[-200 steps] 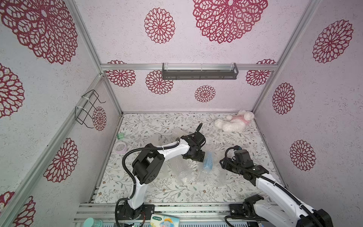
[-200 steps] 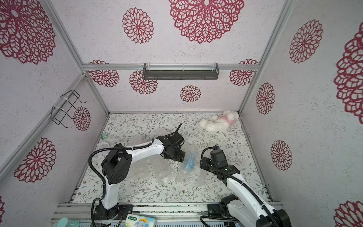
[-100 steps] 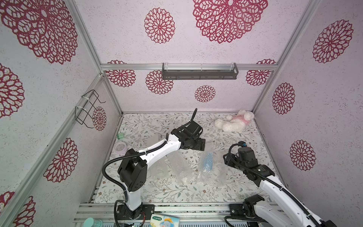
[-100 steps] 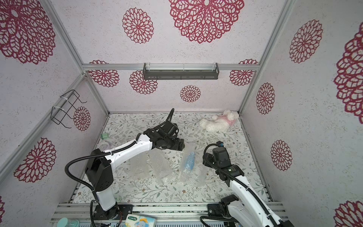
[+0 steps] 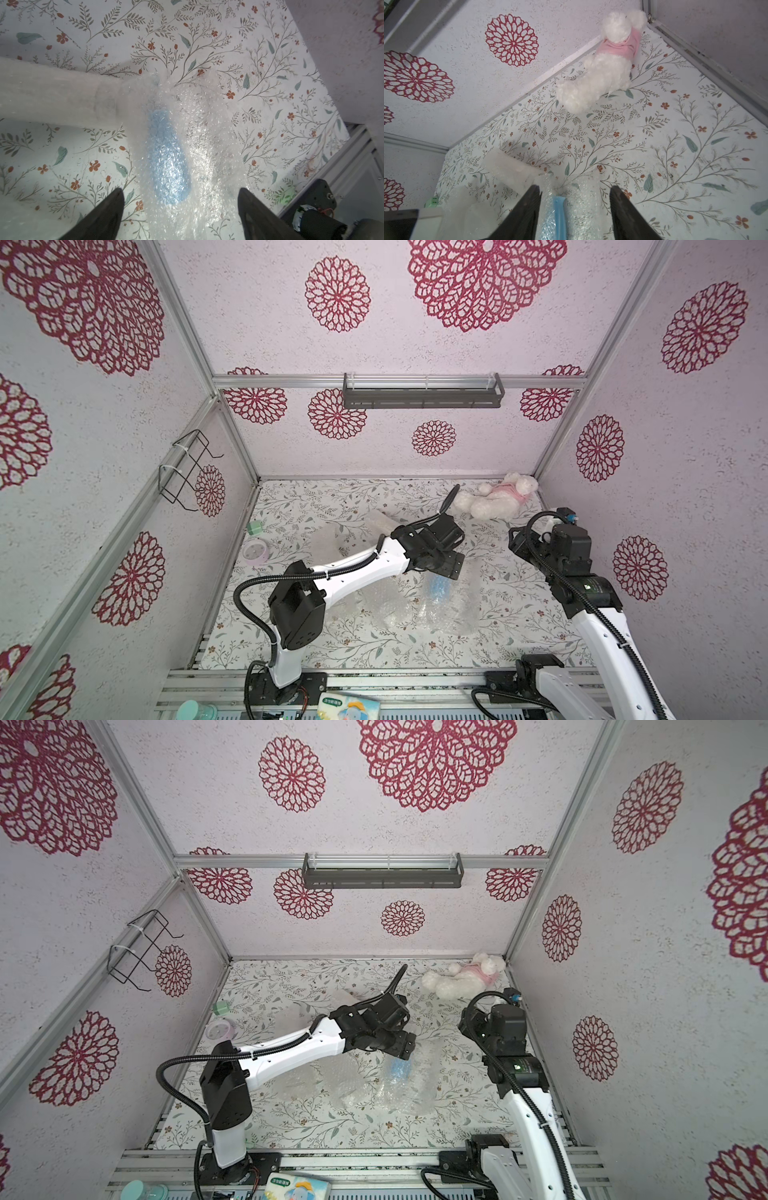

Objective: Unwrap the vase from the bubble wrap
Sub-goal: Unwrap the bubble wrap at the center of the board.

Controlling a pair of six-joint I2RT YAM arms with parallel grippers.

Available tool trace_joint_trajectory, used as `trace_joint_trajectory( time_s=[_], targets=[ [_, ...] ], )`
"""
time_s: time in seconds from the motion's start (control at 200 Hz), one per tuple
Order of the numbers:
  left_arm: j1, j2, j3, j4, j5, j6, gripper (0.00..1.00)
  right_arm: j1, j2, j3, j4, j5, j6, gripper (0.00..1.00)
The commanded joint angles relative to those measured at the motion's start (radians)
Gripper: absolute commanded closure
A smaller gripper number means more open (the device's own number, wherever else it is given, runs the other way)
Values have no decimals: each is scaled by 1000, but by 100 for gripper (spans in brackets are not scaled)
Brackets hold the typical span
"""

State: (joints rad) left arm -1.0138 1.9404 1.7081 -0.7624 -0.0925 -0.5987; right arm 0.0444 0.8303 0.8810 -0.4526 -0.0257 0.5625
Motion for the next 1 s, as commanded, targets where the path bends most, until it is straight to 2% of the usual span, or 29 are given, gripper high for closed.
trace_joint_trajectory(
  time_s=[0.0, 0.365, 0.615, 0.996],
  targets=[
    [-37, 75, 45, -75, -125, 7, 12, -53, -17, 49, -58, -51, -54, 43],
    [-123, 292, 268, -275, -349, 43, 12, -86, -89, 114, -128, -89, -75, 42],
    [-152, 367, 318, -343, -462, 66, 12, -86, -113, 124, -156, -88, -82, 42],
    [-148, 360, 316, -376, -547, 86, 12, -86, -110, 122, -170, -91, -111, 42]
  ],
)
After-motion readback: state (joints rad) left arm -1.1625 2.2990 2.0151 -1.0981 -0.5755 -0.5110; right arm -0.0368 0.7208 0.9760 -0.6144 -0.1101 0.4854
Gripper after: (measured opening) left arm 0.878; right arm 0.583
